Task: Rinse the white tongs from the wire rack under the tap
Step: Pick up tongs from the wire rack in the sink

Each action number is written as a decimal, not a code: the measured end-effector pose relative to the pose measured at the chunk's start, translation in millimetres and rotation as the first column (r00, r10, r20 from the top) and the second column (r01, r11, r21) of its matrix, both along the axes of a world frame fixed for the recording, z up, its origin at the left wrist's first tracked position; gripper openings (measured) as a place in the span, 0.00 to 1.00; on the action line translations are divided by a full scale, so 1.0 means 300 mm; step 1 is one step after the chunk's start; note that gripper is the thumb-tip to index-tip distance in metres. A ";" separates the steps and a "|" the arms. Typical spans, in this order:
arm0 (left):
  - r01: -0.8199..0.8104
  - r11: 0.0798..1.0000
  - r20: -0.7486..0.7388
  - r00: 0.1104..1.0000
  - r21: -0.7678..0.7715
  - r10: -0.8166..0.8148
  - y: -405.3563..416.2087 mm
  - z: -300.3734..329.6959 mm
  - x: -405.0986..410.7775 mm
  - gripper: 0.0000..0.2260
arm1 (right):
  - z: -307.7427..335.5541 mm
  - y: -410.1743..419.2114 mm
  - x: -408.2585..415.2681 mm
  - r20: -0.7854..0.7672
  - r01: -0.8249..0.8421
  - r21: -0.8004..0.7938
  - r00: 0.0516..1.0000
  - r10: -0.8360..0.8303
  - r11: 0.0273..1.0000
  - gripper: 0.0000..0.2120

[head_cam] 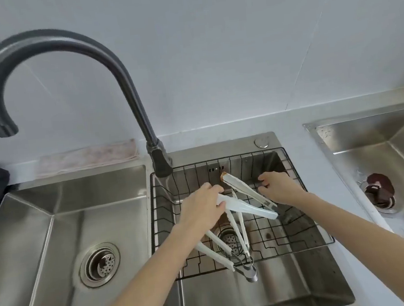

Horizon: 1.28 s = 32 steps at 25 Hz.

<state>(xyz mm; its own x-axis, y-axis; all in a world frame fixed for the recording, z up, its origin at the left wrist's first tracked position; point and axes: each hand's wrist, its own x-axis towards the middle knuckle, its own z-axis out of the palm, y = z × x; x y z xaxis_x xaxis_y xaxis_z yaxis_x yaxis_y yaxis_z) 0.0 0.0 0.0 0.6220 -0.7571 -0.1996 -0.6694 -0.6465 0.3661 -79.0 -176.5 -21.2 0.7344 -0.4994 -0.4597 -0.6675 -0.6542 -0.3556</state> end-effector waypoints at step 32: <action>-0.509 0.830 -0.530 0.780 -0.229 0.332 0.092 -0.031 -0.071 0.25 | 0.093 0.136 -0.002 0.115 -0.071 -0.115 0.990 0.084 0.991 0.11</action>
<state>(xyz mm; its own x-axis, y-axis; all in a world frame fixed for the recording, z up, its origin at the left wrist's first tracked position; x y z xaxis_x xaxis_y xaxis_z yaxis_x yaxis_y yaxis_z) -21.2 27.6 -9.4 0.7977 -0.5115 -0.3194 -0.0600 -0.5944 0.8020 -79.6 -135.9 6.7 0.8188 -0.4819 -0.3119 -0.5707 -0.7419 -0.3519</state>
